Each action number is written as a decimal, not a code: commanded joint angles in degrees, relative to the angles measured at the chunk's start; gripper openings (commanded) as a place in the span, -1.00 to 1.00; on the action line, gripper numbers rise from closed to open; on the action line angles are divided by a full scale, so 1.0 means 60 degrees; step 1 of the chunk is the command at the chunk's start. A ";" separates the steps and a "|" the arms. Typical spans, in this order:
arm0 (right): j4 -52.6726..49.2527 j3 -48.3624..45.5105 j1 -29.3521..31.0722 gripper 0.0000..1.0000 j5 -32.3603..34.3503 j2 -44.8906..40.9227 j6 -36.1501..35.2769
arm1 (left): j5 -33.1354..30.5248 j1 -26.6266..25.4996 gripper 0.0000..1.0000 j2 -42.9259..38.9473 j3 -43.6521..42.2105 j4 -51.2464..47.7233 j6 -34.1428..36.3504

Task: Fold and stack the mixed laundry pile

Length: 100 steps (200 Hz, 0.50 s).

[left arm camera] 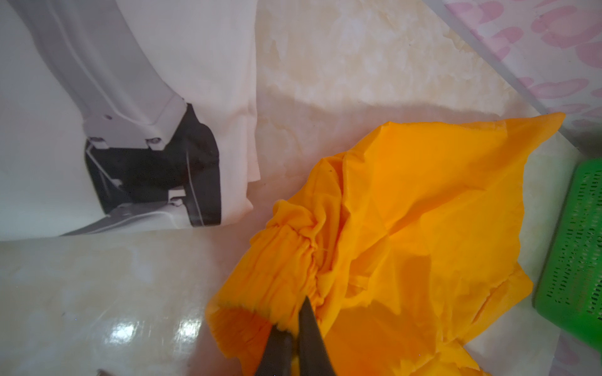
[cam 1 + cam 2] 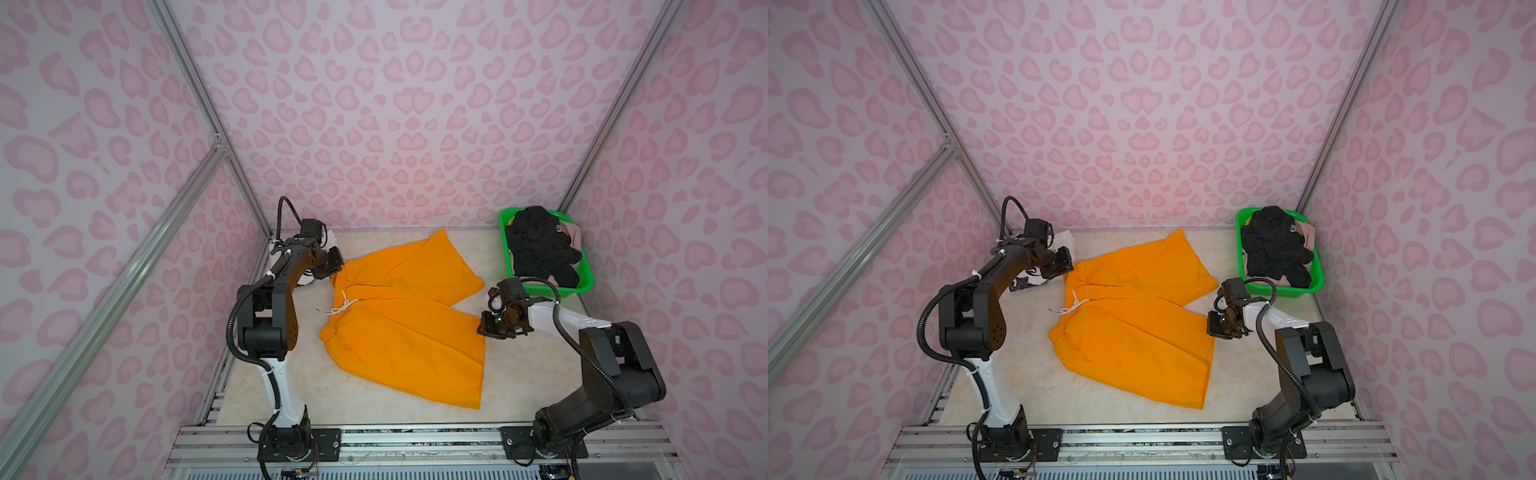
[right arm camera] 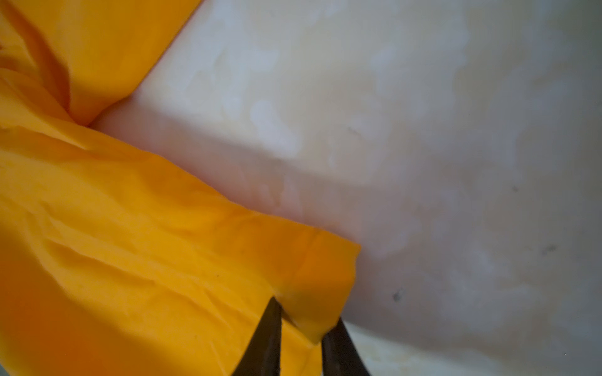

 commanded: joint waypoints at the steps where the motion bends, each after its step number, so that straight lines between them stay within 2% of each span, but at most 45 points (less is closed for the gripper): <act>1: 0.0193 -0.0046 -0.0055 -0.77 -0.0426 -0.0150 -0.0297 | -0.0013 0.0004 -0.95 0.0116 0.0233 -0.0221 0.0200; 17: -0.0079 0.0127 -0.0168 -1.00 -0.0450 -0.0317 -0.0467 | -0.0048 -0.0001 -0.95 0.0145 0.0278 -0.0263 0.0219; 37: -0.0999 0.0761 -0.0390 -1.00 0.0119 -0.0444 -0.0800 | -0.0059 0.0015 -0.95 0.0175 0.0358 -0.0376 0.0313; 81: -0.3508 0.2757 -0.0414 -1.00 0.3010 -0.0049 -0.1451 | -0.0171 0.0074 -0.95 0.0205 0.0495 -0.0619 0.0516; 100: -0.3377 0.2857 -0.0444 -1.00 0.3014 0.0231 -0.1583 | -0.0055 0.0079 -0.95 0.0306 0.0540 -0.0629 0.0540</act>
